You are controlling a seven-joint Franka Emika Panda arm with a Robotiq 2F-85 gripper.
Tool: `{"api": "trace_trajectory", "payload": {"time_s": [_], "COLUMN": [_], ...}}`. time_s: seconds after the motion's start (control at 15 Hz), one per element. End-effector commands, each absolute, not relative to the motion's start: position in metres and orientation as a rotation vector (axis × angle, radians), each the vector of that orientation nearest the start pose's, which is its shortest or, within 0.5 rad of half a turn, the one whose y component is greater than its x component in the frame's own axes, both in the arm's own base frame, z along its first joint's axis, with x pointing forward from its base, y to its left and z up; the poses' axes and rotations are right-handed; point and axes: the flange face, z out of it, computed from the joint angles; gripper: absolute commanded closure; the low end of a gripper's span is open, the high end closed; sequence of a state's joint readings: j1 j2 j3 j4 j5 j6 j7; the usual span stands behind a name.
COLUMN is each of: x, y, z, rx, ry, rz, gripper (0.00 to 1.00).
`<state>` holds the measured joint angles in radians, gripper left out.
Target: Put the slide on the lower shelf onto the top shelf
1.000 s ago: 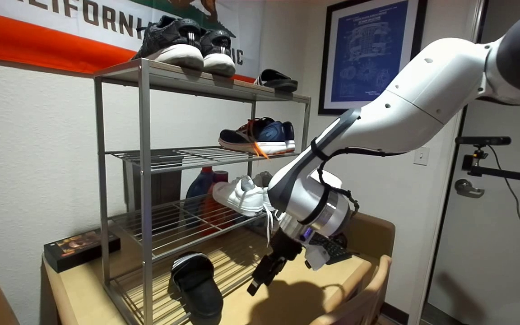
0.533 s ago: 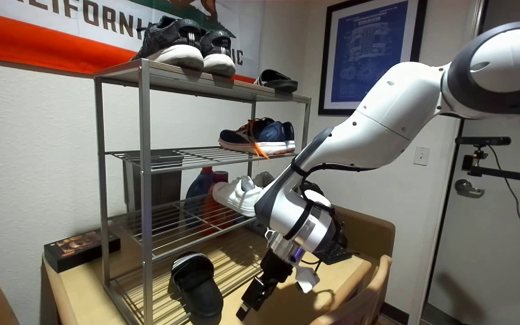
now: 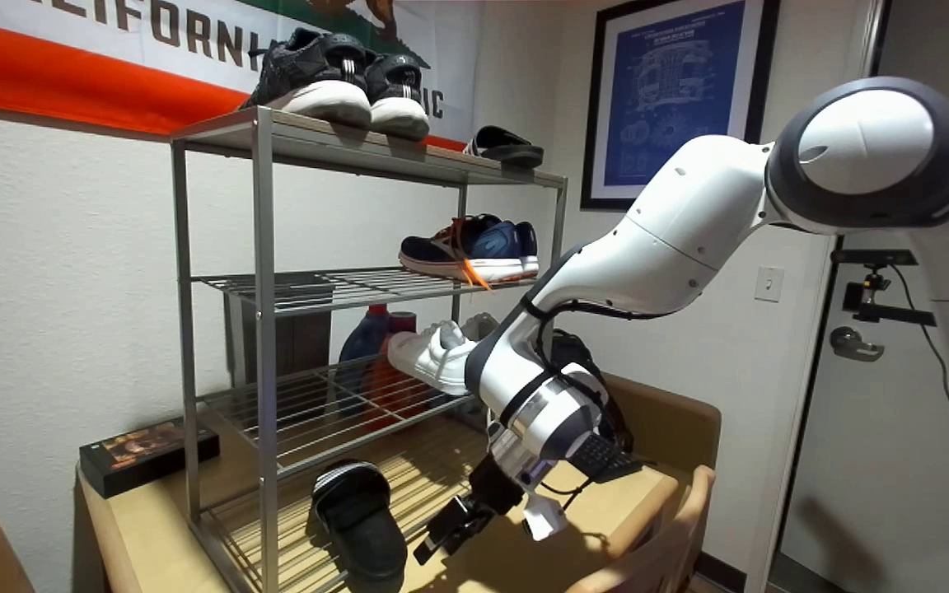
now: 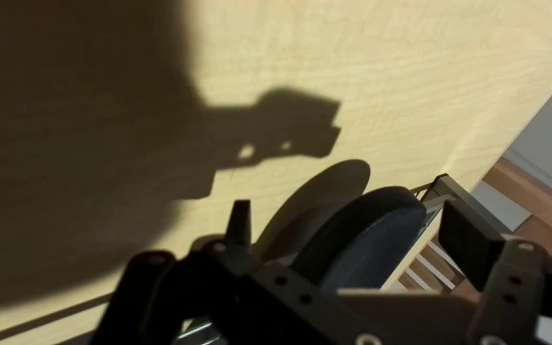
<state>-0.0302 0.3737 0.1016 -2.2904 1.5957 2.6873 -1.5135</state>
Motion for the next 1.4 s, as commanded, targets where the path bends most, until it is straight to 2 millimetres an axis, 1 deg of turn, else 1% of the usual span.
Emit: {"api": "trace_trajectory", "payload": {"time_s": [0.0, 0.2, 0.53, 0.8, 1.0, 1.33], "x": [0.504, 0.503, 0.515, 0.522, 0.524, 0.527], "y": [0.007, 0.011, 0.029, 0.040, 0.042, 0.038], "z": [0.170, 0.164, 0.170, 0.168, 0.163, 0.151], "rx": [-2.561, -2.562, -2.522, -2.487, -2.476, -2.478], "ry": [-0.116, -0.123, -0.119, -0.102, -0.083, -0.029], "rz": [-0.588, -0.571, -0.611, -0.621, -0.615, -0.612], "gripper": [0.00, 0.00, 0.00, 0.00, 0.00, 0.00]}}
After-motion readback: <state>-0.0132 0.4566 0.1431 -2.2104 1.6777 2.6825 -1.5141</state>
